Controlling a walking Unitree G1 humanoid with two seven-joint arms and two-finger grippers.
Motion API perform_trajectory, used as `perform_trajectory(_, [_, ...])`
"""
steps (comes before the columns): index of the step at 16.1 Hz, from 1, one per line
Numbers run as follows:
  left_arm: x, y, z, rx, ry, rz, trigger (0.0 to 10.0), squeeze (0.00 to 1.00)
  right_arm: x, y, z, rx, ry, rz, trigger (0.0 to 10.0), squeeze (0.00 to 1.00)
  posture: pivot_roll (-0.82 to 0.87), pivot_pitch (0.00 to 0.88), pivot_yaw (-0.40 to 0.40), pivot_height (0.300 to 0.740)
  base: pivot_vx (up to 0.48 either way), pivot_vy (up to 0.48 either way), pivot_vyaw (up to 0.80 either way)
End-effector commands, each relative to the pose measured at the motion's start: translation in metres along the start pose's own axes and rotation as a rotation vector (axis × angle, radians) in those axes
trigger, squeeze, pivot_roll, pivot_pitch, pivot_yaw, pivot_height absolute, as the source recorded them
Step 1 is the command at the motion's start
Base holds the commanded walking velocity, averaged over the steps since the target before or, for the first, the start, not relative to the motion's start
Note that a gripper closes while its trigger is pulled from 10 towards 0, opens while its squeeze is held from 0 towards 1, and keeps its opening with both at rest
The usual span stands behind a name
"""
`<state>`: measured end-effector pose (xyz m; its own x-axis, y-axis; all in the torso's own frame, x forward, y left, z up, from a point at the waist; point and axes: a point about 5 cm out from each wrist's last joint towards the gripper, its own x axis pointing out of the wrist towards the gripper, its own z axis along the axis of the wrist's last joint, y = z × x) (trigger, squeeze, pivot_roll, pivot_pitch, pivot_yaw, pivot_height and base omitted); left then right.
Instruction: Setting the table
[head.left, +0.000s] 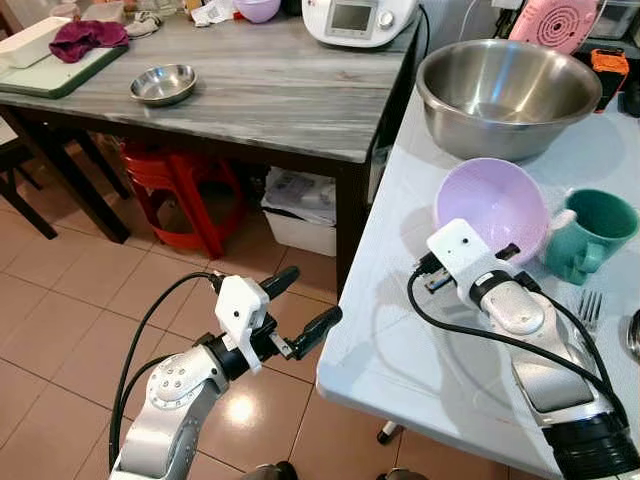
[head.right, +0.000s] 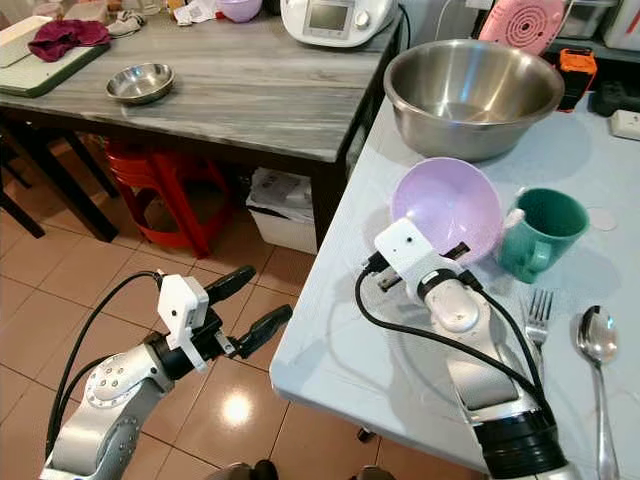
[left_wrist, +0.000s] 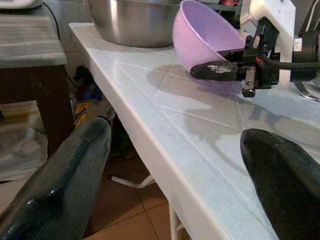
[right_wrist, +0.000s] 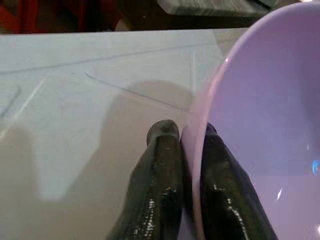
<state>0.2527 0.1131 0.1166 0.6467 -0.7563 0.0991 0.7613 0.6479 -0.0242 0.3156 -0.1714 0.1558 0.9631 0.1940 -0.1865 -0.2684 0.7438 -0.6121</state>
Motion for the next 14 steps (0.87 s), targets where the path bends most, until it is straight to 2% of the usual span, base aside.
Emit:
perform_trajectory(1, [-0.002, 0.003, 0.001, 0.017, 0.01, 0.006, 10.0, 0.0, 0.0, -0.004, 0.004, 0.016, -0.022, -0.018, 0.0, 0.0, -0.13, 0.145, 0.084, 0.74, 0.0, 0.0, 0.0])
perform_trajectory(3, [-0.002, 0.005, 0.002, 0.013, 0.0, 0.04, 10.0, 0.0, 0.0, -0.001, 0.012, 0.053, -0.07, -0.019, 0.0, 0.0, -0.13, 0.143, 0.086, 0.74, 0.0, 0.0, 0.0])
perform_trajectory(6, [0.0, 0.02, 0.002, 0.033, 0.01, 0.188, 10.0, 0.0, -0.003, 0.005, 0.02, 0.1, -0.12, -0.046, 0.0, 0.0, -0.12, 0.142, 0.084, 0.74, 0.0, 0.0, 0.0])
perform_trajectory(8, [-0.001, 0.033, 0.001, 0.06, 0.027, 0.315, 10.0, 0.0, -0.005, 0.007, 0.025, 0.158, -0.154, -0.112, 0.0, 0.0, -0.12, 0.141, 0.083, 0.74, 0.0, 0.0, 0.0])
perform_trajectory(9, [-0.001, 0.039, 0.003, 0.046, 0.016, 0.365, 10.0, 0.0, -0.007, 0.008, 0.028, 0.197, -0.174, -0.146, 9.8, 0.0, -0.13, 0.139, 0.084, 0.74, 0.0, 0.0, 0.0])
perform_trajectory(11, [-0.001, 0.047, 0.006, 0.03, -0.015, 0.421, 10.0, 0.0, -0.01, 0.011, 0.031, 0.247, -0.196, -0.197, 10.0, 0.0, -0.12, 0.132, 0.084, 0.74, 0.0, 0.0, 0.0])
perform_trajectory(14, [0.002, 0.053, 0.011, 0.018, -0.048, 0.458, 10.0, 0.0, -0.01, 0.015, 0.029, 0.303, -0.194, -0.207, 10.0, 0.0, -0.12, 0.127, 0.087, 0.74, 0.0, 0.0, -0.17])
